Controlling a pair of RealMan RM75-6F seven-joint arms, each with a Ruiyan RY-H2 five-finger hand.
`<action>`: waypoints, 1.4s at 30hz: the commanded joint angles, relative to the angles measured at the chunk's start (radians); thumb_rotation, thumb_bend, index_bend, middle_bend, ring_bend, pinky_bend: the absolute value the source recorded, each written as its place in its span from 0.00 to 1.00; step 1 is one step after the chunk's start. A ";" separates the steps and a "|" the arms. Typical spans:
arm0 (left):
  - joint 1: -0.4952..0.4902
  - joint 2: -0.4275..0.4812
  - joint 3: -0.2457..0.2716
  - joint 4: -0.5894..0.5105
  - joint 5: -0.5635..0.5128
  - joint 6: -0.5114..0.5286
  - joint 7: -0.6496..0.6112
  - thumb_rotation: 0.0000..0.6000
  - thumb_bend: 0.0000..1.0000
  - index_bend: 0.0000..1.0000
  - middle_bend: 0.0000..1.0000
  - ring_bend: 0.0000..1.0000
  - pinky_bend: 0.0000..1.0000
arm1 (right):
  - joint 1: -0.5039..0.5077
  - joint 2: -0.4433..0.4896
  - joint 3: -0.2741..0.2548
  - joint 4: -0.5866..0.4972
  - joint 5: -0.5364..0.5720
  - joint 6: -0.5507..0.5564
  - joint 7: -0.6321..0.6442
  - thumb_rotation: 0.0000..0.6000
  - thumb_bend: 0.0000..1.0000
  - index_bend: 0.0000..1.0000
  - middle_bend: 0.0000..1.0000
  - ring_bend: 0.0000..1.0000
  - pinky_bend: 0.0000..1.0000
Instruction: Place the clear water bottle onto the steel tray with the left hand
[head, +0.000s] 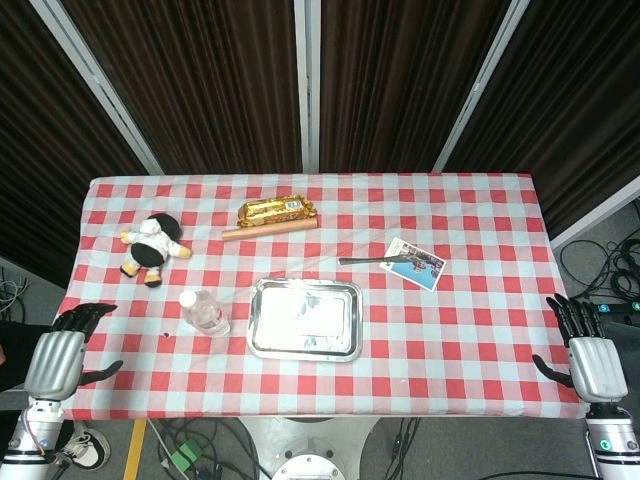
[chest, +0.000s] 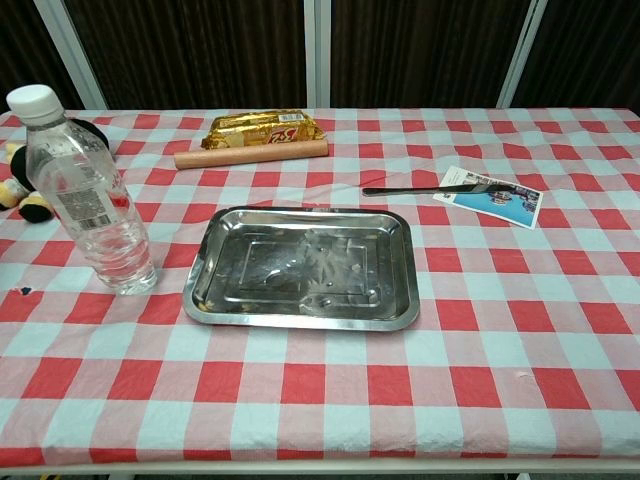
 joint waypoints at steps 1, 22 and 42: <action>-0.002 -0.001 -0.001 0.000 -0.002 -0.003 -0.003 1.00 0.09 0.28 0.31 0.19 0.22 | 0.000 0.000 0.000 0.000 0.000 -0.001 -0.002 1.00 0.15 0.07 0.05 0.00 0.00; -0.052 -0.135 -0.074 -0.021 -0.141 -0.131 -0.404 1.00 0.00 0.24 0.28 0.17 0.21 | -0.001 -0.003 0.002 0.003 0.003 0.003 -0.013 1.00 0.15 0.07 0.05 0.00 0.00; -0.172 -0.298 -0.128 -0.028 -0.220 -0.275 -0.424 1.00 0.00 0.18 0.19 0.11 0.19 | 0.001 -0.005 0.010 0.014 0.018 -0.009 -0.005 1.00 0.15 0.07 0.05 0.00 0.00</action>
